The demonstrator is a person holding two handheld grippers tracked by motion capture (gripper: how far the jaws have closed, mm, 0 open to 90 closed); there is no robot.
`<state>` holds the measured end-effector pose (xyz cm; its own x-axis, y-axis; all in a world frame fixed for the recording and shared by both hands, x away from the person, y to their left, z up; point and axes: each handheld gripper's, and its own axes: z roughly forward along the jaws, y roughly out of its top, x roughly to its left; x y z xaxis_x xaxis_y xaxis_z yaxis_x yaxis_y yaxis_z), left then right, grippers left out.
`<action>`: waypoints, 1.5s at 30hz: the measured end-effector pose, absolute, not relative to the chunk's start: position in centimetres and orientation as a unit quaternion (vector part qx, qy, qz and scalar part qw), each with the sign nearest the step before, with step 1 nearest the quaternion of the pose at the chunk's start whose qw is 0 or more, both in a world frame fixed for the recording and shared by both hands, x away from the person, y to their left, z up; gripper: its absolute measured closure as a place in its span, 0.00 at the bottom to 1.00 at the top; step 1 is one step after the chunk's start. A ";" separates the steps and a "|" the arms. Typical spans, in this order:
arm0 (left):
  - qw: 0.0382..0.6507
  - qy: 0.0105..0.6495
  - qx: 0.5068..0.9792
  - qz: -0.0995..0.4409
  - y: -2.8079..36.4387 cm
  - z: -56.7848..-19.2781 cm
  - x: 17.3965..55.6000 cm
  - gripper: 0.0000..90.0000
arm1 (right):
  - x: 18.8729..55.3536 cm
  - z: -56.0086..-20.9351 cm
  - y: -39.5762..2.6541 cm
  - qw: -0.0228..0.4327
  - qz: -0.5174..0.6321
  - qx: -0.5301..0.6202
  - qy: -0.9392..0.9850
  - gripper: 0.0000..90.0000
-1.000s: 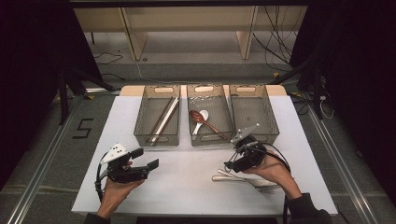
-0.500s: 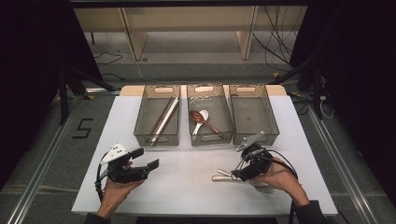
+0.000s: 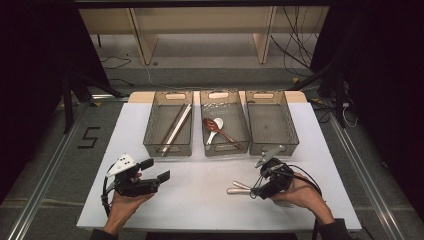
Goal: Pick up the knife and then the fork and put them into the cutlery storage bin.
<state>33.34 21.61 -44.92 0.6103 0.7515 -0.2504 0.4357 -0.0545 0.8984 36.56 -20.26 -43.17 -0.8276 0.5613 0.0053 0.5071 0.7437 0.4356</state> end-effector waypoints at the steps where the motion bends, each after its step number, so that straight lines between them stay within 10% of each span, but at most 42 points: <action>1: 0.546 0.416 0.712 0.145 21.6 -44.9 33.4 0.18 | 36.5 -43.1 -20.3 0.061 0.212 0.288 0.932 0.32; 45: 0.539 0.406 0.724 0.146 21.2 -45.0 33.2 0.18 | 36.1 -45.5 -19.5 0.056 0.098 0.216 0.970 0.79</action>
